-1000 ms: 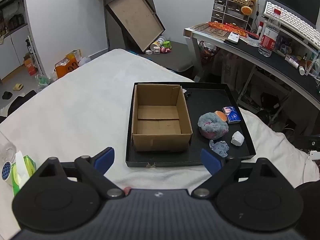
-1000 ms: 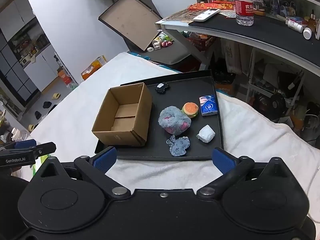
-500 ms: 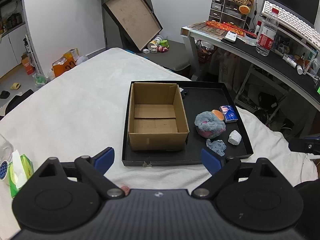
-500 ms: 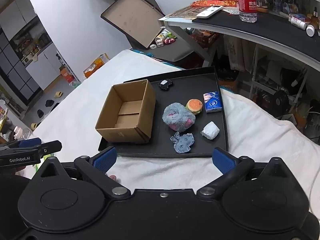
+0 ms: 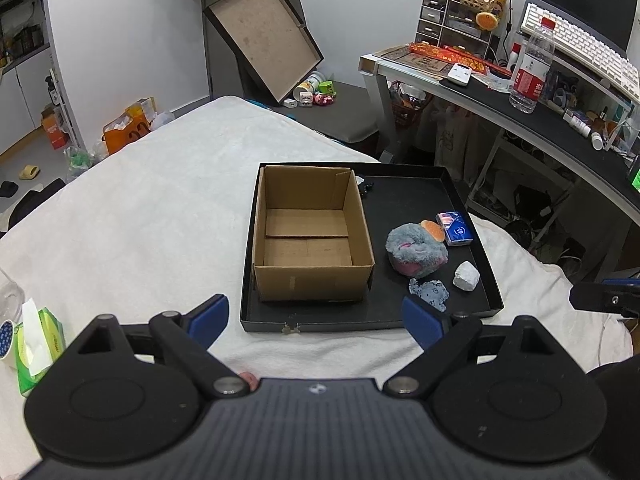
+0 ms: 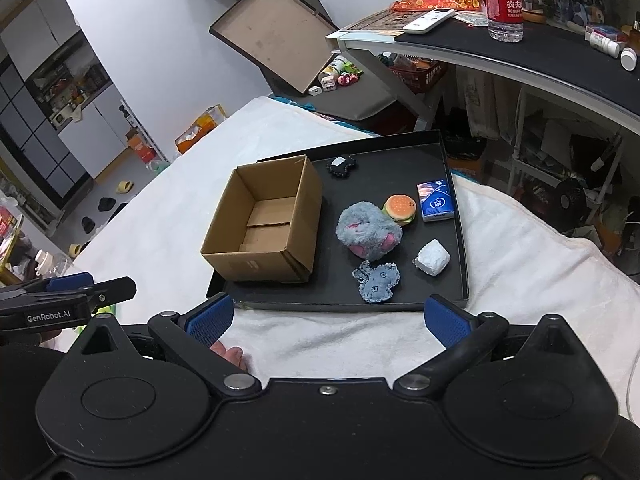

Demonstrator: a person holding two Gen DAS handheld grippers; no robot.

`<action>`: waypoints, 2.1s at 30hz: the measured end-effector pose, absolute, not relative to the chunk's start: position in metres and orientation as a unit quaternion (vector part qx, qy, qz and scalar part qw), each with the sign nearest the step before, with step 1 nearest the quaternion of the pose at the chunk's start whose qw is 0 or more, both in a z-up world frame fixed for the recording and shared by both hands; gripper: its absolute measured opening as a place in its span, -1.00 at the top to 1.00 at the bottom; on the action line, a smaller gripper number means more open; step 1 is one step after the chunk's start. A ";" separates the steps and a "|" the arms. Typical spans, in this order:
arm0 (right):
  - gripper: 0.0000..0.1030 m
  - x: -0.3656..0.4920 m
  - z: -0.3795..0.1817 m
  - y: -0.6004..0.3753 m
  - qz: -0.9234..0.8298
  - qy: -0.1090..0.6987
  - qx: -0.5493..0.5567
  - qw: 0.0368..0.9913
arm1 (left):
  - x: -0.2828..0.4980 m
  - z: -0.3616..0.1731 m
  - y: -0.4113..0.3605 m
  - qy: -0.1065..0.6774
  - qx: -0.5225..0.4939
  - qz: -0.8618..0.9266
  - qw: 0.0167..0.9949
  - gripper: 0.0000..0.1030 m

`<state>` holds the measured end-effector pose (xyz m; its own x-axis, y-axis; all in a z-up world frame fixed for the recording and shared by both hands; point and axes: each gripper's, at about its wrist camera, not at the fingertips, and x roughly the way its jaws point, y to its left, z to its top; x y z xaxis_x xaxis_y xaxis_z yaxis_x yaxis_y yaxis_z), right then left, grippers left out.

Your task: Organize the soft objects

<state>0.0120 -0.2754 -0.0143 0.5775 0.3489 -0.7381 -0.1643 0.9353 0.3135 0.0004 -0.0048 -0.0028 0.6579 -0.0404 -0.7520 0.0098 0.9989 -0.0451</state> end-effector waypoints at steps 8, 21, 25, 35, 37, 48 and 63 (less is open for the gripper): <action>-1.00 0.011 -0.014 -0.275 0.144 0.437 0.108 0.881 | 0.000 -0.005 -0.006 0.414 -0.019 -0.013 0.910 -0.80; -1.00 0.012 -0.014 -0.279 0.133 0.435 0.114 0.883 | 0.000 -0.006 -0.007 0.416 -0.023 -0.016 0.909 -0.80; -1.00 0.013 -0.014 -0.280 0.133 0.436 0.115 0.883 | 0.000 -0.006 -0.008 0.416 -0.022 -0.016 0.909 -0.80; -1.00 0.014 -0.017 -0.286 0.124 0.436 0.112 0.884 | 0.003 -0.003 -0.012 0.415 -0.018 -0.016 0.910 -0.80; -1.00 0.014 -0.018 -0.289 0.125 0.438 0.116 0.883 | 0.004 -0.003 -0.013 0.415 -0.019 -0.015 0.910 -0.80; -1.00 0.014 -0.021 -0.296 0.123 0.437 0.119 0.883 | 0.006 0.000 -0.015 0.411 -0.013 -0.011 0.912 -0.80; -1.00 0.030 -0.036 -0.303 0.110 0.442 0.112 0.883 | 0.020 -0.009 0.003 0.399 -0.026 0.007 0.917 -0.80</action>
<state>0.0304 -0.3029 -0.0361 0.5848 0.2938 -0.7562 -0.0963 0.9507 0.2948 0.0201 0.0030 -0.0091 0.6819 -0.0074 -0.7314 -0.0344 0.9985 -0.0422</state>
